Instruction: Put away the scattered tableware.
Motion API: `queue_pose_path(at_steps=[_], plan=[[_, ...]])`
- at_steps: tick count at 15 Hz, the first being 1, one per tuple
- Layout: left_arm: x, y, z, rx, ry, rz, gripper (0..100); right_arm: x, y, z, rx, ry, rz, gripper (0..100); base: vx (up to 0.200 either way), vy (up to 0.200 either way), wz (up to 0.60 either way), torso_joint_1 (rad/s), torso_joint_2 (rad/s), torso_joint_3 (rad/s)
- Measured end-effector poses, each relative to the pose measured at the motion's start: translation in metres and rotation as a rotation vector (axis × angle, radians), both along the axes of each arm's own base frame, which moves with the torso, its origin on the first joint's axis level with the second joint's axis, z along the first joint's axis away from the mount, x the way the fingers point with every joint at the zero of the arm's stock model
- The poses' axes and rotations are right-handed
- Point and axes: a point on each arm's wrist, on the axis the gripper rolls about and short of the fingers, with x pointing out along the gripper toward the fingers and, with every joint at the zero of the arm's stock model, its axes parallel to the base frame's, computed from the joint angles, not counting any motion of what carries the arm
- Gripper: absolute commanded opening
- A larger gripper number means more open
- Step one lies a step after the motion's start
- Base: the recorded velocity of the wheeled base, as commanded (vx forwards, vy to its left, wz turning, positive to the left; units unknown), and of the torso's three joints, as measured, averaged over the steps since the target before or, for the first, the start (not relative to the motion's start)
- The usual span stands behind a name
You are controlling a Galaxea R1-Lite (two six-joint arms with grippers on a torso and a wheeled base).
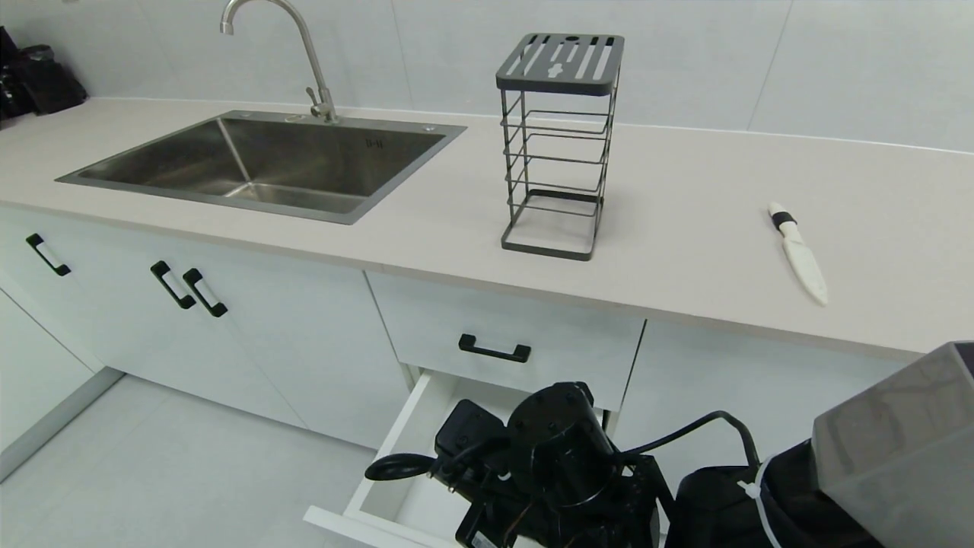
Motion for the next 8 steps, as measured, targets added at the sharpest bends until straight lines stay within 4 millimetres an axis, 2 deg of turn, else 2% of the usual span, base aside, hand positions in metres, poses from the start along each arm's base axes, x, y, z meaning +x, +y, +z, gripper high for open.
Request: queue_pose_path(at_steps=[5,8], plan=[[0.0,0.0,0.0,0.0,0.0,0.0,100,0.0015,0.0024,0.0007,0.002,-0.003,-0.003,0,0.0,0.0,0.0,-0.242,0.44,0.202],[0.0,0.0,0.0,0.0,0.0,0.0,100,0.003,0.0047,0.0032,0.011,-0.011,-0.007,0,0.0,0.0,0.0,-0.258,0.37,0.129]])
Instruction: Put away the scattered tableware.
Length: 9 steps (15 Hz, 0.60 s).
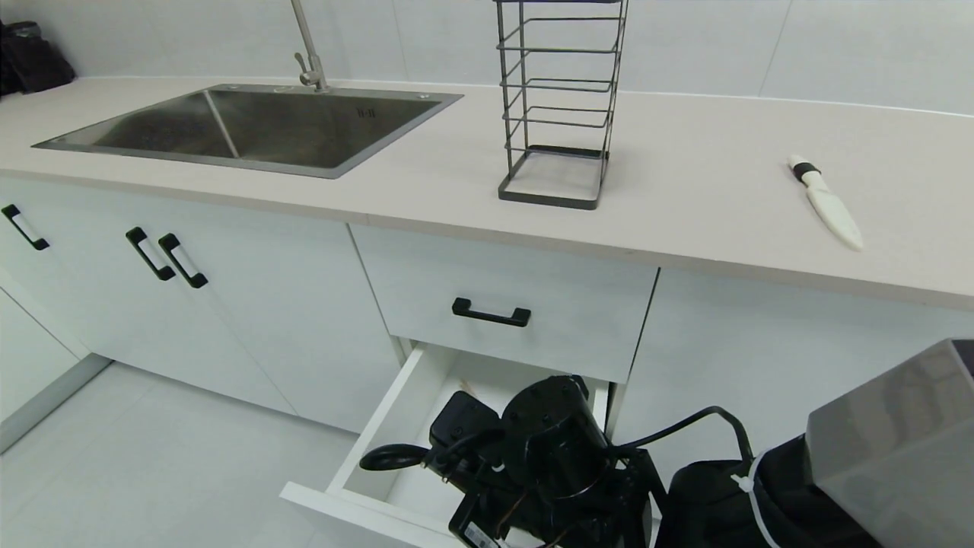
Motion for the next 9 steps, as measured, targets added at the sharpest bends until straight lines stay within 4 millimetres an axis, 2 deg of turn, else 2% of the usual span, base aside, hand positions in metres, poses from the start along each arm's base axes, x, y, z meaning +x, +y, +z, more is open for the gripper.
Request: queue_pose_path(at_steps=[4,9], plan=[[0.0,0.0,0.0,0.0,0.0,0.0,100,0.019,0.006,0.018,0.052,-0.032,-0.026,0,0.0,0.0,0.0,-0.237,0.31,0.118],[0.0,0.0,0.0,0.0,0.001,0.0,100,0.037,0.006,0.023,0.021,-0.015,-0.062,0,0.0,0.0,0.0,-0.042,0.22,0.072]])
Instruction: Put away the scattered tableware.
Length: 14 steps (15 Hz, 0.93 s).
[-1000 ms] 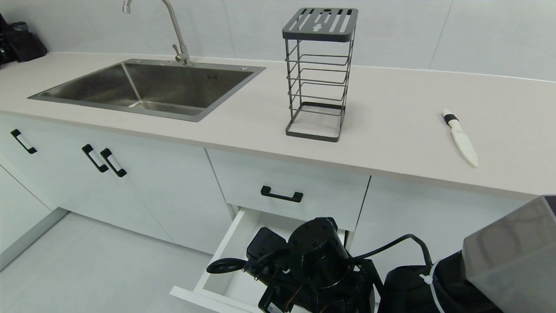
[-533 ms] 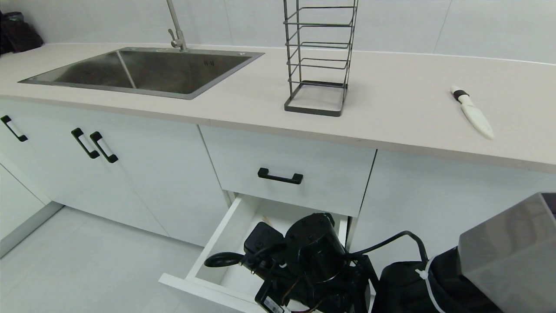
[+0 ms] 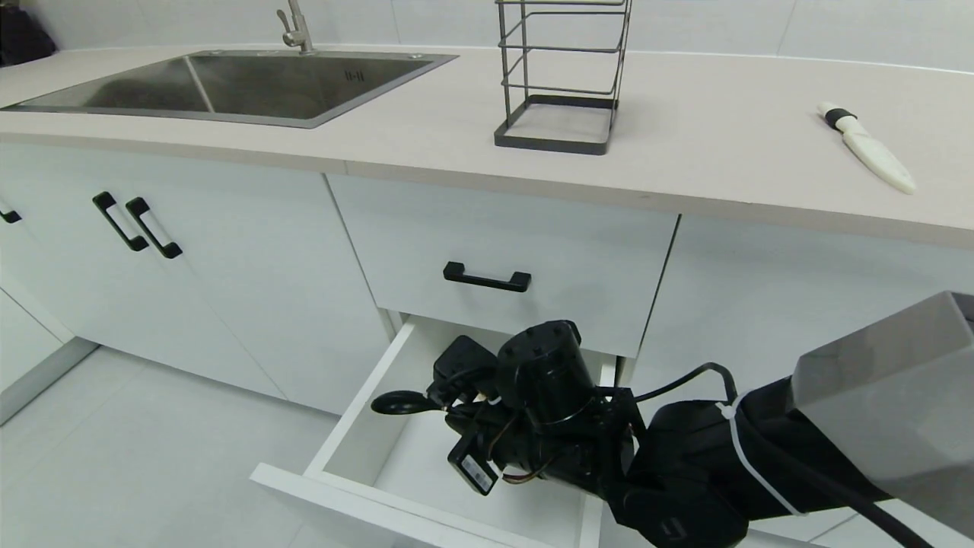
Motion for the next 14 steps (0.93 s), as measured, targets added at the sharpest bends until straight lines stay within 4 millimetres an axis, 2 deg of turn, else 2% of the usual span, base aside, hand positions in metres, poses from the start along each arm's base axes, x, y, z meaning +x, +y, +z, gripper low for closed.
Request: queue_pose_path(at_steps=[6,14], plan=[[0.0,0.0,0.0,0.0,-0.001,-0.001,100,0.028,0.007,-0.01,-0.01,-0.04,-0.148,0,0.0,0.0,0.0,0.0,0.0,0.0],[0.0,0.0,0.0,0.0,-0.001,0.0,100,0.046,0.01,-0.038,-0.045,-0.01,-0.305,0,0.0,0.0,0.0,0.0,0.0,0.0]])
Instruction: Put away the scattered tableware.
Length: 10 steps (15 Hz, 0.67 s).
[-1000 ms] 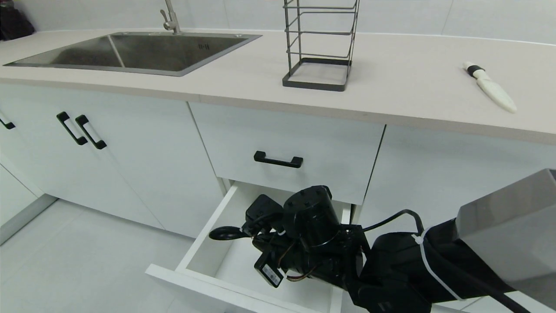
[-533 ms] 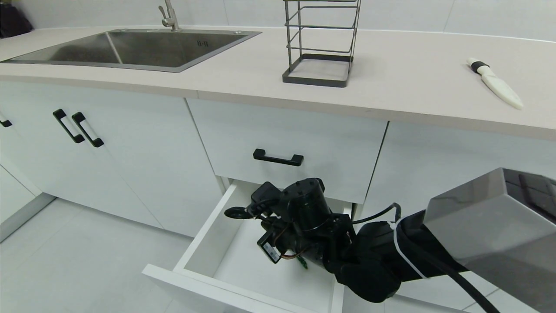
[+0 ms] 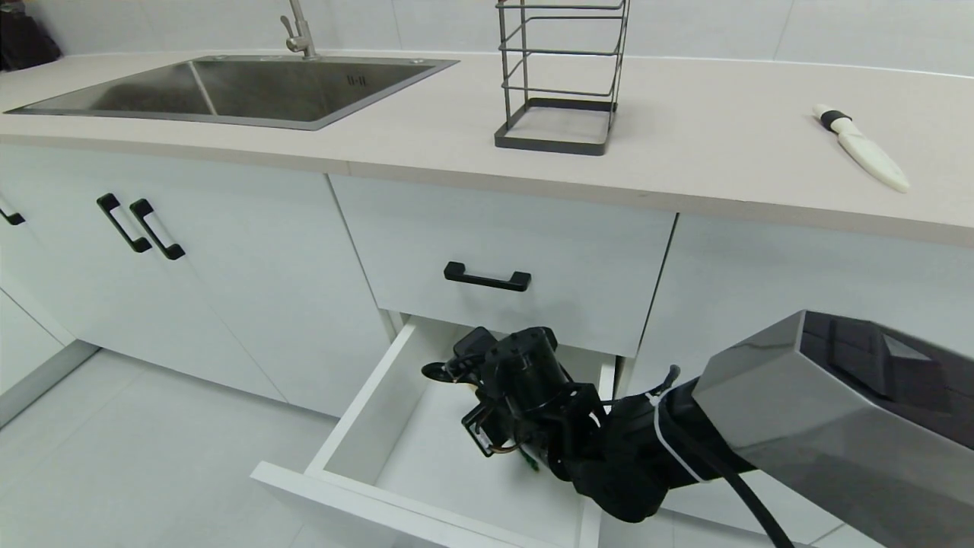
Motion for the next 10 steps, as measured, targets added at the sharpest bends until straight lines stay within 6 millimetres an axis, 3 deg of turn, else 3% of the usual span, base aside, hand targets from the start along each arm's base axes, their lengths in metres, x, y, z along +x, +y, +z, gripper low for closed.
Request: queue_pose_path(at_steps=[10], plan=[[0.0,0.0,0.0,0.0,0.0,0.0,100,0.013,0.014,-0.031,-0.019,0.042,-0.066,0,0.0,0.0,0.0,0.0,0.0,0.0]])
